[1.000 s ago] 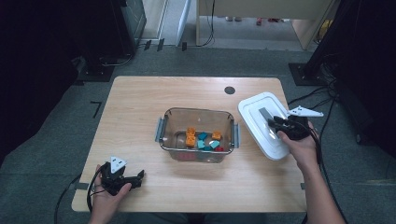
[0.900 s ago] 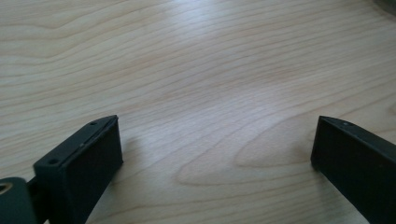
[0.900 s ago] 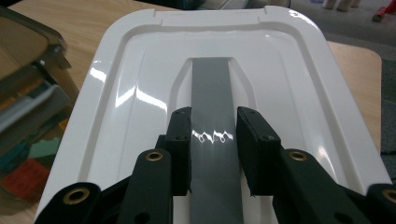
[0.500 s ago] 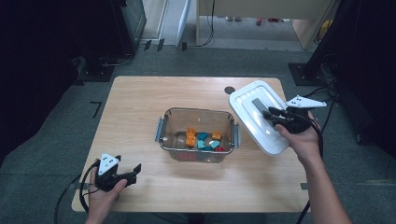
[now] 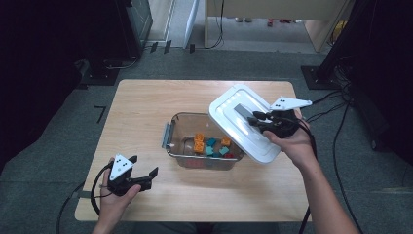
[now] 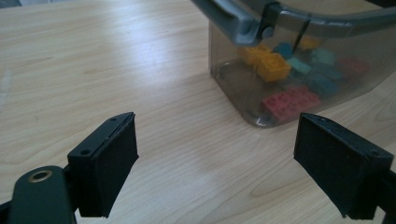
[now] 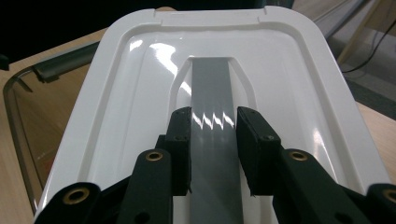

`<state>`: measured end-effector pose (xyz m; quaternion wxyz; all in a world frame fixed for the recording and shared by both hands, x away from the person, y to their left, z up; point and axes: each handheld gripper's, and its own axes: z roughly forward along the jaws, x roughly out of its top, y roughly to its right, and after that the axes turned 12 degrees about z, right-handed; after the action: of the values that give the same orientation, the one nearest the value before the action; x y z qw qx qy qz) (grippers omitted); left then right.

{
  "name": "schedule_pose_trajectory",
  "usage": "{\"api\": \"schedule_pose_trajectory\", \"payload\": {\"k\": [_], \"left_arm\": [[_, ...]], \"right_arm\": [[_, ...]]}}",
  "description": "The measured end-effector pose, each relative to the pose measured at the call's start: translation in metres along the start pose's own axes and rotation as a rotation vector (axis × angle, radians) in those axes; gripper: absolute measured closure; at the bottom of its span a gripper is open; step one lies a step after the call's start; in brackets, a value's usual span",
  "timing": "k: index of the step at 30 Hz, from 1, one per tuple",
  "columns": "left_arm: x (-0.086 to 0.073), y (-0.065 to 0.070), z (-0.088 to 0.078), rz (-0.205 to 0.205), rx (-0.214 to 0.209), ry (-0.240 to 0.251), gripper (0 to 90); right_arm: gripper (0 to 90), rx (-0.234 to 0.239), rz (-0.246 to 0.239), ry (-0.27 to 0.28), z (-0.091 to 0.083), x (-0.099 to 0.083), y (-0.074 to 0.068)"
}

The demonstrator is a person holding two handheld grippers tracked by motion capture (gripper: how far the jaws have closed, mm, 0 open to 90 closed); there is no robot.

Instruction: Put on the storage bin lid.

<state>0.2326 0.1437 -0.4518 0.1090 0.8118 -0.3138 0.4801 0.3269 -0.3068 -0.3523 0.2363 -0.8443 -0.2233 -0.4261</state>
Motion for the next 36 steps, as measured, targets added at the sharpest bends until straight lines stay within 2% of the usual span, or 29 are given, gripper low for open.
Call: {"api": "schedule_pose_trajectory", "payload": {"k": [9, 16, 21, 27, 33, 36], "left_arm": [[0.012, 0.007, 0.005, 0.010, -0.026, 0.037, 13.7], [0.021, 0.011, 0.009, 0.019, -0.049, 0.059, 13.7], [0.026, 0.014, 0.011, 0.036, -0.071, 0.077, 13.7], [0.035, 0.015, 0.014, 0.030, -0.105, 0.105, 14.2], [0.044, 0.015, 0.018, 0.051, -0.121, 0.117, 14.2], [0.046, 0.017, 0.021, 0.060, -0.128, 0.114, 14.2]], "right_arm": [[68.4, 0.080, -0.065, -0.052, 0.037, 0.007, -0.031], [68.4, 0.135, -0.098, -0.097, 0.063, 0.008, -0.048], [68.4, 0.163, -0.123, -0.125, 0.076, 0.006, -0.056], [68.4, 0.192, -0.150, -0.154, 0.087, 0.005, -0.060], [68.4, 0.215, -0.164, -0.170, 0.090, 0.005, -0.063], [68.4, 0.225, -0.186, -0.181, 0.091, 0.006, -0.065]]}}
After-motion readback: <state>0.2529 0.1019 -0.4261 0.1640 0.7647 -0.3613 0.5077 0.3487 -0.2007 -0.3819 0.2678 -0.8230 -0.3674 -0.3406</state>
